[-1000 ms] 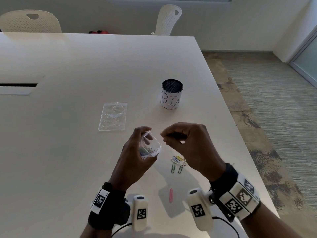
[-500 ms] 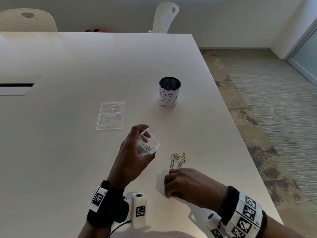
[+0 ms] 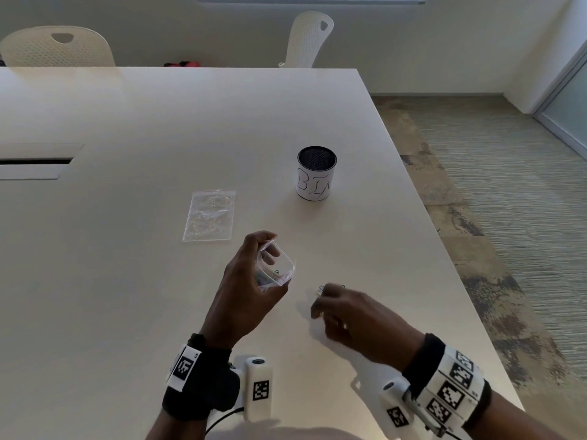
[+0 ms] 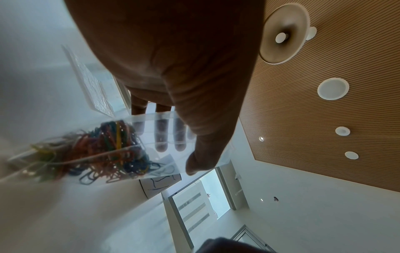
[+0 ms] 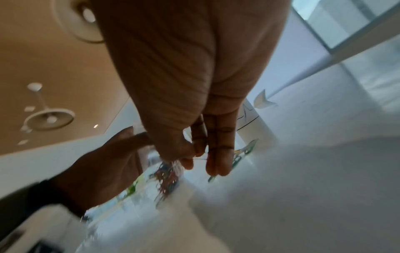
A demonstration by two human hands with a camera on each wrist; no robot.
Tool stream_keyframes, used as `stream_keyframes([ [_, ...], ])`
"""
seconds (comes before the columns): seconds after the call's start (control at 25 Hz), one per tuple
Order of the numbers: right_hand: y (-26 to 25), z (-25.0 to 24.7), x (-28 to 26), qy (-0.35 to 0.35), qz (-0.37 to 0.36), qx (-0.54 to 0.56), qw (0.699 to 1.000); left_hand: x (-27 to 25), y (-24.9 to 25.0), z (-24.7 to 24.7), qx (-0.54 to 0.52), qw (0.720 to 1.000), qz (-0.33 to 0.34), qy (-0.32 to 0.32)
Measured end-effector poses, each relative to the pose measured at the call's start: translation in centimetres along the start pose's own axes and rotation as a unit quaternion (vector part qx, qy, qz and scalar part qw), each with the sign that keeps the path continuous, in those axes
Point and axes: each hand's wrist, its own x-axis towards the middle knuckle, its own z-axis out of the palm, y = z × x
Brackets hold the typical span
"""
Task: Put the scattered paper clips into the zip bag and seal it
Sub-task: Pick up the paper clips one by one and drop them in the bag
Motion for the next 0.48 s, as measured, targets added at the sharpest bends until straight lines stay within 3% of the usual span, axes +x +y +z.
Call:
stream_keyframes([
  [0.16,2.6,-1.6,1.1,0.132,0.098,0.072,0.984,-0.1,0.0,-0.1,-0.006,1.0,-0.005,-0.001],
  [0.28,3.8,-2.2,1.8,0.158,0.108,0.079,0.978,-0.2,0.2,-0.1,-0.001,1.0,-0.003,-0.004],
  [0.36,3.7,-2.1,2.2,0.127,0.085,0.063,0.986,-0.2,0.2,-0.1,0.001,1.0,-0.004,-0.005],
  [0.48,2.8,-1.5,2.5,0.008,0.06,0.002,0.998,-0.2,0.2,-0.1,0.005,1.0,-0.002,-0.005],
])
